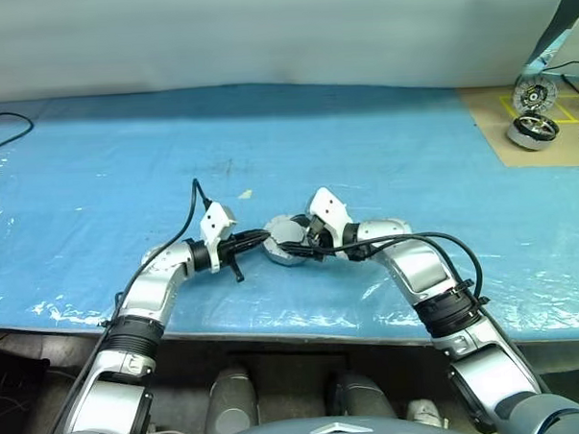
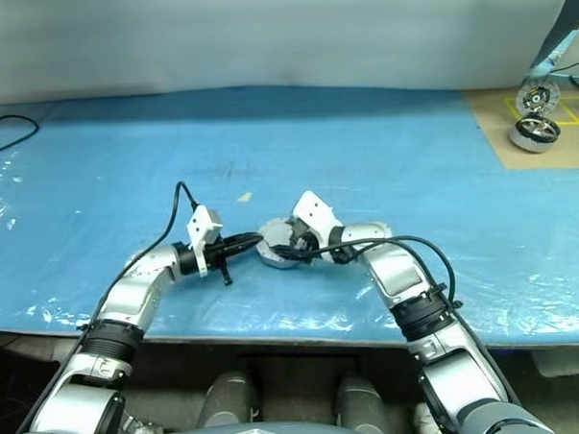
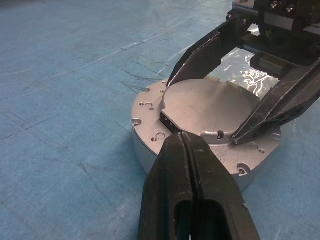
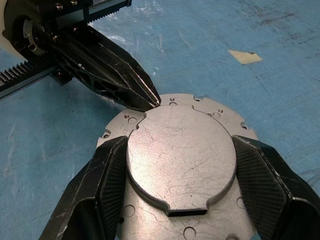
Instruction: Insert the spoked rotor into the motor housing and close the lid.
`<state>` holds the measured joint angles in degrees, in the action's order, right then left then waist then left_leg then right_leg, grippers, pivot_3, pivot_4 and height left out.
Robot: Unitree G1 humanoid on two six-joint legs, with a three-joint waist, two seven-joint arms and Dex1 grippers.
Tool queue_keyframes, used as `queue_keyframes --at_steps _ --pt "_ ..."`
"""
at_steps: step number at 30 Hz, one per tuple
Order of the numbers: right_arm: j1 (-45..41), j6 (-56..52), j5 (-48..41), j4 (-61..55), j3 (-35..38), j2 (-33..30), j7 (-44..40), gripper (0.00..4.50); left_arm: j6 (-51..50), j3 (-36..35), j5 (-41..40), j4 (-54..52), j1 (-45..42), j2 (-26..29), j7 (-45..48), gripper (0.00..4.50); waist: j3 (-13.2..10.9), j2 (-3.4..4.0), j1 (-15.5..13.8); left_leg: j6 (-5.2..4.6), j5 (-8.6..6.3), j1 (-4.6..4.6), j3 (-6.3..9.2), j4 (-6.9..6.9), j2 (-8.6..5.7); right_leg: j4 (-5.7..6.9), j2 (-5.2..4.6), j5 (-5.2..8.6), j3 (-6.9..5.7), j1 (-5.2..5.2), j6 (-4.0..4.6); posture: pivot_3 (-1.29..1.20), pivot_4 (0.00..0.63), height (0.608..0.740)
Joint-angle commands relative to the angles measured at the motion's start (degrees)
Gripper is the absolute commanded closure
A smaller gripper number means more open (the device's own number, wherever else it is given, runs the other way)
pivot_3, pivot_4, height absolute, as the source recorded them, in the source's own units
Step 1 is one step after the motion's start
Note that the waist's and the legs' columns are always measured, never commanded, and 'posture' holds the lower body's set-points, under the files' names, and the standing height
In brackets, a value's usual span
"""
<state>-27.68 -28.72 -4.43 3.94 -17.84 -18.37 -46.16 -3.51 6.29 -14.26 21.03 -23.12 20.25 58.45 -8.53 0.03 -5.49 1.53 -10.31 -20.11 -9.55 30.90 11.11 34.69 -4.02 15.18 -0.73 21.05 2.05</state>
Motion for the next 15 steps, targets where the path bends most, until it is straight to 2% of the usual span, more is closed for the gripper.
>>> queue_keyframes --at_steps 1,2,6,8,15 --pt "2.32 -0.84 2.07 4.89 -1.68 -1.04 0.82 0.24 -0.24 2.83 1.92 1.49 0.69 -0.62 1.31 4.5 0.0 0.0 0.0 0.0 0.0 0.01 0.0 -0.04 -0.09 0.0 -0.07 0.0 0.01 0.01 0.0 0.0 0.15 0.74" --pt "2.36 -0.69 1.96 4.71 -1.72 -0.94 0.92 0.03 -0.05 2.74 2.08 1.85 0.68 -0.57 1.37 4.5 0.0 -0.01 0.0 -0.01 0.0 0.02 0.0 -0.11 -0.19 0.0 -0.16 0.0 0.02 0.02 0.0 0.0 0.15 0.74" --pt "1.89 -0.82 1.46 3.21 -1.32 -1.53 0.55 0.03 0.81 2.35 2.67 3.2 0.6 -0.22 1.22 4.5 0.02 -0.04 -0.02 -0.02 -0.01 0.01 -0.03 -0.21 -0.27 -0.04 -0.22 0.04 0.06 0.02 -0.07 0.0 0.15 0.74" --pt "1.42 1.4 2.78 2.2 -2.07 -3.8 -0.65 0.03 0.91 2.2 2.67 3.44 0.49 -0.09 1.25 4.5 0.02 -0.03 -0.08 -0.02 -0.01 0.0 -0.03 -0.23 -0.28 -0.04 -0.22 0.05 0.06 0.02 -0.08 0.0 0.15 0.74" --pt "-0.21 2.75 -1.85 -5.4 1.94 -8.09 -4.99 0.03 1.16 2.27 3.11 3.68 0.18 0.16 1.02 4.5 -0.03 -0.08 -0.13 -0.03 0.0 -0.24 -0.07 -0.24 -0.29 -0.05 -0.25 0.06 0.05 0.21 -0.1 0.0 0.15 0.74"
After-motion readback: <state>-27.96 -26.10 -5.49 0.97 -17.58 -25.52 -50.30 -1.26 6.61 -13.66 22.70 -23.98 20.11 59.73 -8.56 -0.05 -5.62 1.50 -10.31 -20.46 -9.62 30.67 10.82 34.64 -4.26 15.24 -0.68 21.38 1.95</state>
